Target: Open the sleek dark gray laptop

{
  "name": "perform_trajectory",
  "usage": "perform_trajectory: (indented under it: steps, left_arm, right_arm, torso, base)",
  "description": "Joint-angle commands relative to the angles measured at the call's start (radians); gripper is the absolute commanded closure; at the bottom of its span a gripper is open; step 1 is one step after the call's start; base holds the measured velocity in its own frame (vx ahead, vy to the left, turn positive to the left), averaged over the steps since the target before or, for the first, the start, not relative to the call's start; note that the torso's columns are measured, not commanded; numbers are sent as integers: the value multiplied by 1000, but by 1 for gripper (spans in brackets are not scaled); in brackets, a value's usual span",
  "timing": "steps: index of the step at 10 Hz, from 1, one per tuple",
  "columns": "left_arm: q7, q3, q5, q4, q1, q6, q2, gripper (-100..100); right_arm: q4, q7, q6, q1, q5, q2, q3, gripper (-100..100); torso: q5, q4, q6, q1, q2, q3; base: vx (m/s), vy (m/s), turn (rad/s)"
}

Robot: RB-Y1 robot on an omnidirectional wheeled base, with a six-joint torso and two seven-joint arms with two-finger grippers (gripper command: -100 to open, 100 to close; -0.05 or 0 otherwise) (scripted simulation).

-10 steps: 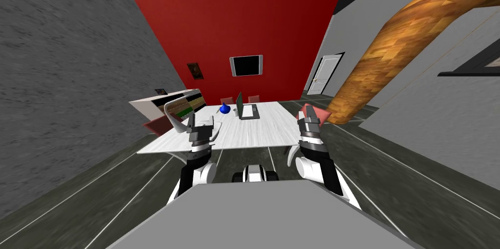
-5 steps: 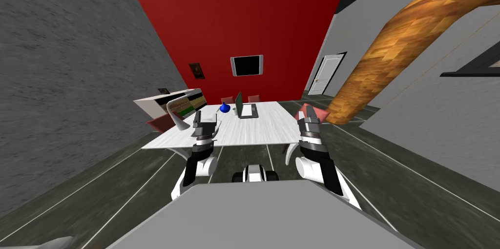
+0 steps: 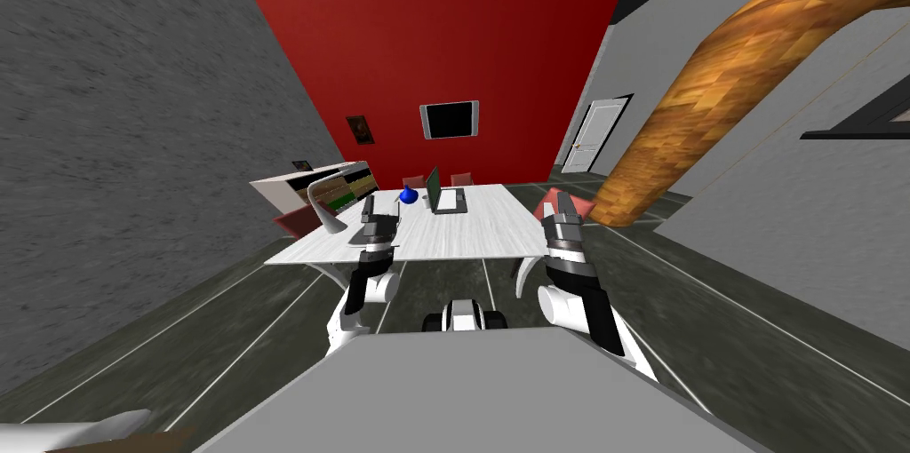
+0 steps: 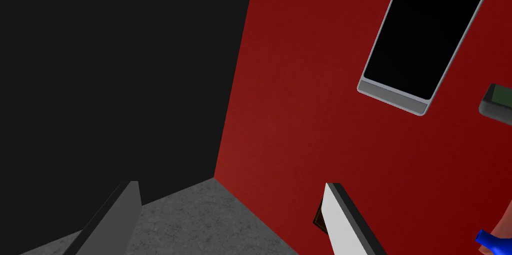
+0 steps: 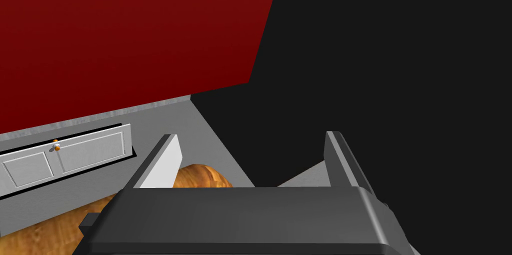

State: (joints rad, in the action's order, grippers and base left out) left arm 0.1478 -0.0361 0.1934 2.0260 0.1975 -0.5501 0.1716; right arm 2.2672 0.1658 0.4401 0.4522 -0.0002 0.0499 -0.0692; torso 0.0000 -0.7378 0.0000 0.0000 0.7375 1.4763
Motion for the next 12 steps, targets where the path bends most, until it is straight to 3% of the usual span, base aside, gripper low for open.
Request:
perform_trajectory:
  steps: [1, 12]
  left_arm:
    - [-1, 7, 21, -52, -68, 15, 11, -100]
    - [-14, 34, 125, -298, -346, 91, 18, -100]
  right_arm:
    - [0, 0, 0, 0, 0, 0, 0, 0]
    - [0, 0, 0, 0, 0, 0, 0, 0]
  torso:
    - [0, 0, 0, 0, 1, 0]
    - [0, 0, 0, 1, 0, 0]
  base:
    - [-40, -57, 21]
    - [-26, -48, 19]
